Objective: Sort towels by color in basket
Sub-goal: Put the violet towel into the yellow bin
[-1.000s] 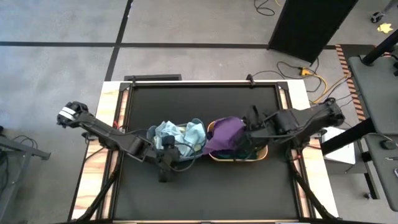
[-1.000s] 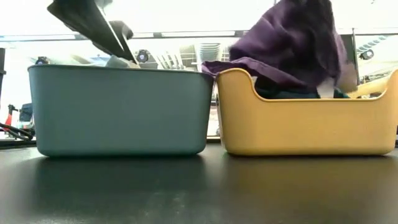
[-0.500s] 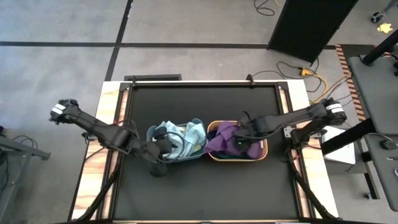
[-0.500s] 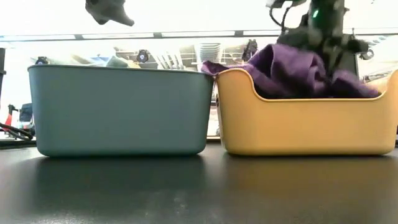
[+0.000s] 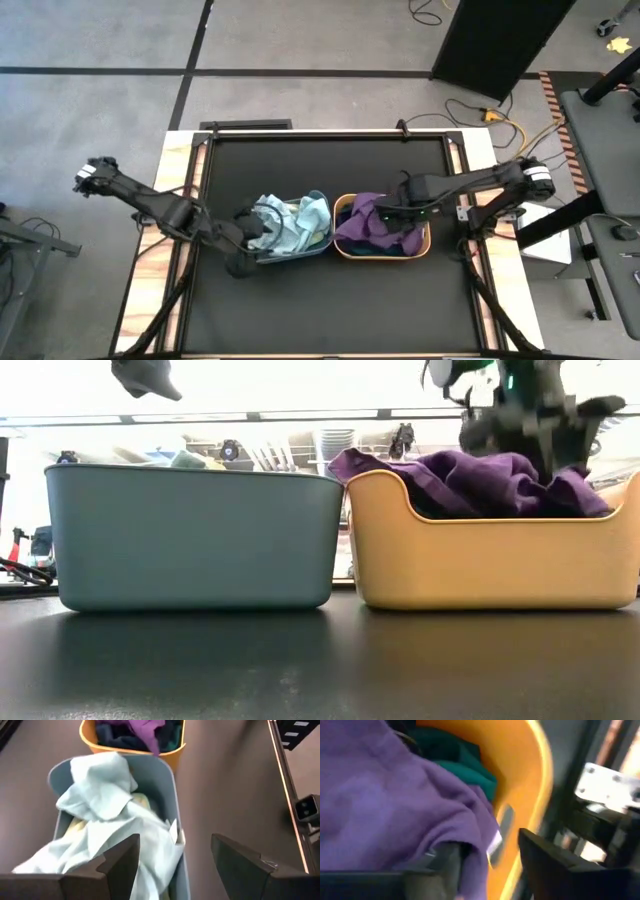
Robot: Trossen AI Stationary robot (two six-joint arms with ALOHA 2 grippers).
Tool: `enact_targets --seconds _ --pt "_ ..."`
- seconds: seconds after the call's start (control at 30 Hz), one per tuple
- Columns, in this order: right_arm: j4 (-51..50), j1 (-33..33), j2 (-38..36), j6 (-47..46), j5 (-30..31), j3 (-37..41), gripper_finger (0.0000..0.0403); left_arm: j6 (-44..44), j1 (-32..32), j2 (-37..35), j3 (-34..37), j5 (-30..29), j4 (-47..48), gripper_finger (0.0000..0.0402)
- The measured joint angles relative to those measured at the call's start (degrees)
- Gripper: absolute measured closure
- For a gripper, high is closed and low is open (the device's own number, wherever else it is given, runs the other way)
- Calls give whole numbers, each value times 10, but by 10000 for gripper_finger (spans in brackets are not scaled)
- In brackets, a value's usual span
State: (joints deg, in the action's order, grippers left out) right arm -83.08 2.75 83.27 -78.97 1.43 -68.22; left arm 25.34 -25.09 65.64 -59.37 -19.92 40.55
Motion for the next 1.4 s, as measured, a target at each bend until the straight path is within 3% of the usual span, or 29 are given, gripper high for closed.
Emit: enact_targets --seconds 0.17,0.33,0.47,0.57,0.67,0.8,1.07,1.2,1.4 --pt "-69 25 -25 -26 25 -115 162 14 0 -53 0 -4 37 171" --pt "-11 46 -41 -118 148 -175 119 12 0 -94 0 -37 33 171" --pt "60 44 -31 -141 196 -166 106 11 1 -111 0 -57 28 171" --pt "130 42 3 -134 195 -146 108 11 1 -117 0 -57 14 171" --pt "134 39 56 -132 190 -130 112 14 0 -118 0 -53 14 171" --pt "113 20 125 -148 150 -90 108 21 -1 -117 0 -50 14 171" --pt "235 4 215 -82 72 -23 93 22 -4 -117 0 -35 13 171" --pt "230 3 220 -69 65 -28 96 26 -4 -121 0 -31 14 171" --pt "192 3 161 -60 49 -54 96 13 -4 -125 0 -31 15 171"
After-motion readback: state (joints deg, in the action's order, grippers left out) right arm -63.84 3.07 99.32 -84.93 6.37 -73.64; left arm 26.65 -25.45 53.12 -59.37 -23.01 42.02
